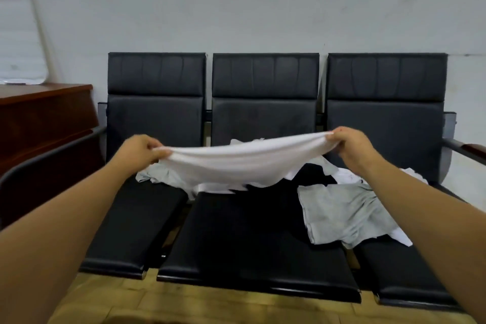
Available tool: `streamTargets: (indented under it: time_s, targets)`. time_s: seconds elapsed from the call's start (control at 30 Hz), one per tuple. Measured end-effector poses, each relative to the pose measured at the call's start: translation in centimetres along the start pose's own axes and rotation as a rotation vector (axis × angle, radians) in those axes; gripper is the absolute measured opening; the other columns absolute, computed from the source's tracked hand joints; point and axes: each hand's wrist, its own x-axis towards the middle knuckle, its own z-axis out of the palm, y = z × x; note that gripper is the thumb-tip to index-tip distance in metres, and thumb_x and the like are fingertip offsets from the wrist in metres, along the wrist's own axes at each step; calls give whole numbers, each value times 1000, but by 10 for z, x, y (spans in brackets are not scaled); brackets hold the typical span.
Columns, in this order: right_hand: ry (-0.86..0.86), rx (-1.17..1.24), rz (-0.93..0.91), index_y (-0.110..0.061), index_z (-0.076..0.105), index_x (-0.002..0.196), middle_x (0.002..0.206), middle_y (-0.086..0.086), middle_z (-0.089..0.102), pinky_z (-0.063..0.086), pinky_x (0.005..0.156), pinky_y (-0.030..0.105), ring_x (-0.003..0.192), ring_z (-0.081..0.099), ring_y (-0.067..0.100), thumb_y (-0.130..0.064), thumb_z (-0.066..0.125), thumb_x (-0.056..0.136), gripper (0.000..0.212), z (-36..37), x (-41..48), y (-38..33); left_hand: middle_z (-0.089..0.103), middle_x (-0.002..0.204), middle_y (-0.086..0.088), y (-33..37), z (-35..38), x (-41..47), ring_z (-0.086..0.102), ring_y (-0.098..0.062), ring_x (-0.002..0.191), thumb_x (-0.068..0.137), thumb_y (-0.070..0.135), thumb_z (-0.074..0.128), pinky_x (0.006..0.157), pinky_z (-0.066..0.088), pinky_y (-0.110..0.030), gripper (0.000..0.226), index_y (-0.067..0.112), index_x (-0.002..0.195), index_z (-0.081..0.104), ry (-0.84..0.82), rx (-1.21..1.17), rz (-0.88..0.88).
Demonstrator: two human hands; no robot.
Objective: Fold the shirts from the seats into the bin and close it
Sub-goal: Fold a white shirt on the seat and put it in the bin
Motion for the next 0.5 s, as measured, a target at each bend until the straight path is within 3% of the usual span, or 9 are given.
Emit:
streamTargets:
  time_s: [0.1, 0.2, 0.27, 0.4, 0.5]
  targets:
    - [-295, -44, 238, -8, 50, 69, 73, 9, 50, 48, 73, 34, 75, 54, 21, 0, 62, 84, 20, -9, -34, 45, 67, 104, 13, -28, 24, -45, 63, -10, 97, 83, 31, 80, 81, 40, -20, 16, 17, 91, 80, -211, 186, 49]
    - [-516, -417, 416, -9, 57, 71, 67, 3, 54, 47, 61, 25, 66, 54, 13, 1, 67, 85, 19, -7, -66, 93, 71, 81, 13, -45, 60, -88, 63, -2, 81, 84, 34, 79, 66, 42, -13, 6, 29, 82, 78, -485, 207, -17]
    - [-613, -649, 472, -8, 64, 77, 75, 6, 58, 50, 62, 26, 70, 56, 16, -2, 68, 86, 12, -3, -82, 121, 73, 82, 7, -57, 85, -109, 65, -3, 79, 84, 34, 78, 67, 46, -13, 9, 25, 82, 79, -634, 191, -49]
    - [-816, -982, 543, -15, 67, 80, 93, 6, 60, 56, 78, 33, 85, 57, 19, -11, 72, 86, 8, 10, -91, 151, 73, 89, -4, -68, 110, -124, 63, -9, 78, 85, 34, 76, 77, 50, -25, 17, 17, 85, 79, -805, 160, -72]
    - [-889, -1111, 521, -19, 71, 86, 96, 2, 62, 56, 78, 31, 88, 58, 17, -21, 70, 87, 3, 26, -86, 146, 75, 90, 2, -65, 118, -122, 66, -9, 84, 88, 50, 70, 86, 52, -30, 29, 23, 90, 79, -864, 102, -96]
